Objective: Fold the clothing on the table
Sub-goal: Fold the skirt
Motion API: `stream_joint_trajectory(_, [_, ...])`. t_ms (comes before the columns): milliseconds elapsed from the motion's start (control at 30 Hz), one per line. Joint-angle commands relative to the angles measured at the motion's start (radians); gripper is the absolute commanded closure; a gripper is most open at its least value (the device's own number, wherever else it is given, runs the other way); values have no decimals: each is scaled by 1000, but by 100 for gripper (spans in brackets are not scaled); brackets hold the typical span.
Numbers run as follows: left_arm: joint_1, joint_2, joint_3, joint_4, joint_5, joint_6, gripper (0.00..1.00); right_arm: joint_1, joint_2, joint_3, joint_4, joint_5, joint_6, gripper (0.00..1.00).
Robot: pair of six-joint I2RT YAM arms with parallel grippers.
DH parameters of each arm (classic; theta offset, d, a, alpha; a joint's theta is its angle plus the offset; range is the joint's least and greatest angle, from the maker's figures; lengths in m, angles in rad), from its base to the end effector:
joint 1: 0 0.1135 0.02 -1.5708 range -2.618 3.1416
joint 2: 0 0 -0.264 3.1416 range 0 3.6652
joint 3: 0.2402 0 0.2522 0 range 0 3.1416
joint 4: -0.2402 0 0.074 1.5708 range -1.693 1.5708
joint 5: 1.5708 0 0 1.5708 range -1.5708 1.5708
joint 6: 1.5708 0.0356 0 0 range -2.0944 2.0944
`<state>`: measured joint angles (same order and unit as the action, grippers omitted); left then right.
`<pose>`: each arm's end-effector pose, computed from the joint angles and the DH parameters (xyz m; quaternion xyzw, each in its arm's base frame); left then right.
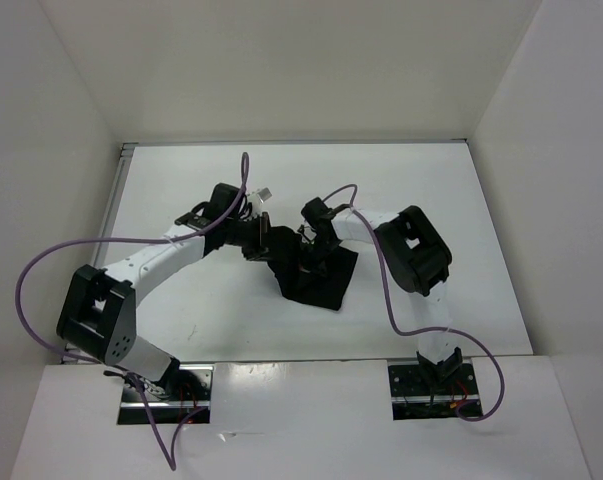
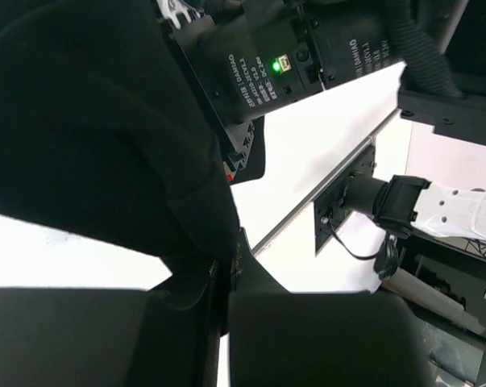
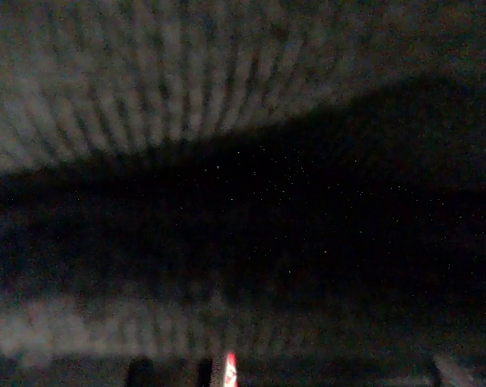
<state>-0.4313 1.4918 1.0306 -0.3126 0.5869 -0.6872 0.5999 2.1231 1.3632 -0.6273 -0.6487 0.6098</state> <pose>0.2819 -0.1514 0.2490 -0.0012 0.8894 -0.4231 0.1734 0.3148 0.2414 0.1124 0.0245 -0.9440 -0.3105 0.1090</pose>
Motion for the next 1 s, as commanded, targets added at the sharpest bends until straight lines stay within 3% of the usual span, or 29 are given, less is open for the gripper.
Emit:
stream_joint_trajectory(0, [-18,25,14,44,56,-15,100,3,23,22,57,75,48,100])
stream_joint_trajectory(400, [-95,191,57,86,56,-15,100,-29,-77,-24,109,84,96,100])
stream_joint_trajectory(467, [-95,235,82,86,47,-15,100,-29,-132,-33,100,147,110,100])
stream_joint_trajectory(633, [-104,269,126,86,47,-15,100,-49,-273,-42,18,285,129,83])
stream_joint_trajectory(800, [-104,289,144,86,47,-15,100,-94,-391,-70,-66,382,130,78])
stream_joint_trajectory(967, [-113,298,144,95,47,-15,100,-124,-411,-145,-104,486,119,77])
